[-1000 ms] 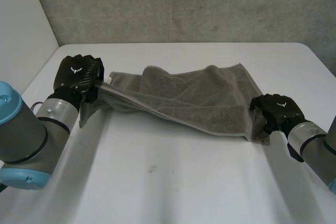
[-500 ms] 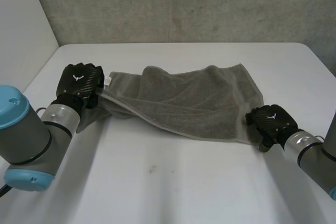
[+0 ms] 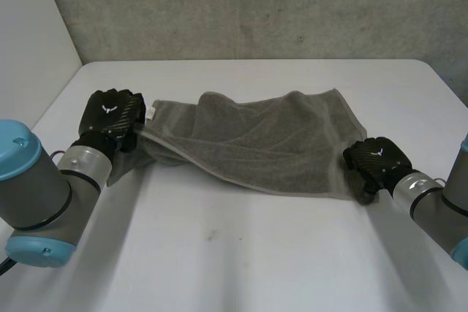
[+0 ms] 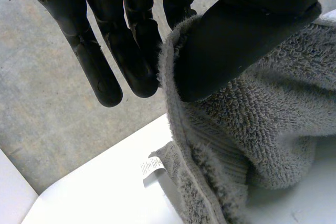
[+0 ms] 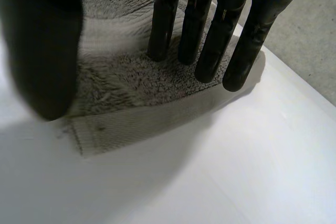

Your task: Fold the towel.

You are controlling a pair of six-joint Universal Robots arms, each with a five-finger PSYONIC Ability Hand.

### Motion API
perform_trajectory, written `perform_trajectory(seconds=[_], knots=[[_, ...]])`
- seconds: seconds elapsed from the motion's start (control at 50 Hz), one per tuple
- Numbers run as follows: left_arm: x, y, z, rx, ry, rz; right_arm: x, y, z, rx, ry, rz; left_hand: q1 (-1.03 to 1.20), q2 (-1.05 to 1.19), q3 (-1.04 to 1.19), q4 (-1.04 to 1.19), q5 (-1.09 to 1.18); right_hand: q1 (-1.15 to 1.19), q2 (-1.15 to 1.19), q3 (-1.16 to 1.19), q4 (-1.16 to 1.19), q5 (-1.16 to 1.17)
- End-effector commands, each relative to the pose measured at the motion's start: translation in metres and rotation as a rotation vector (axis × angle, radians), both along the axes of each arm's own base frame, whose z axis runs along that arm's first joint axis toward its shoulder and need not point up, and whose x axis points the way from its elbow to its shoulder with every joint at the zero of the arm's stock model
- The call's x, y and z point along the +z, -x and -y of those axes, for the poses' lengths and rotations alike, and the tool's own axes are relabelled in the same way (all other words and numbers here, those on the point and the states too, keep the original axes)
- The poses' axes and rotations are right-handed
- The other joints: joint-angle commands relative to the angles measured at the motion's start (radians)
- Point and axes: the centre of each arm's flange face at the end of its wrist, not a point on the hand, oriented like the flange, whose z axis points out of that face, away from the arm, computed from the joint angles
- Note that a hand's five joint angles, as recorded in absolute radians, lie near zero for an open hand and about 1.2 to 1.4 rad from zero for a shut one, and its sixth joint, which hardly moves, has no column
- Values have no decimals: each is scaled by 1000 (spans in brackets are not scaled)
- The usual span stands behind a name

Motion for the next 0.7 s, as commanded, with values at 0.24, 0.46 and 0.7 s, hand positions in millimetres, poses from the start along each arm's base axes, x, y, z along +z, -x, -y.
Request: perform_trajectory(seconds=[0.24, 0.46, 0.7], knots=[[-1, 0, -1, -3, 8, -2, 3, -5, 14, 10, 27, 5, 182, 178, 179, 178, 182, 20, 33, 18, 21, 89], [-1, 0, -1, -3, 8, -1, -2, -6, 23, 6, 32, 3, 182, 178, 179, 178, 182, 475, 488, 472, 475, 543], [-1, 0, -1, -3, 8, -1, -4, -6, 27, 0, 24, 8, 182, 178, 179, 178, 182, 709, 722, 707, 710, 778]])
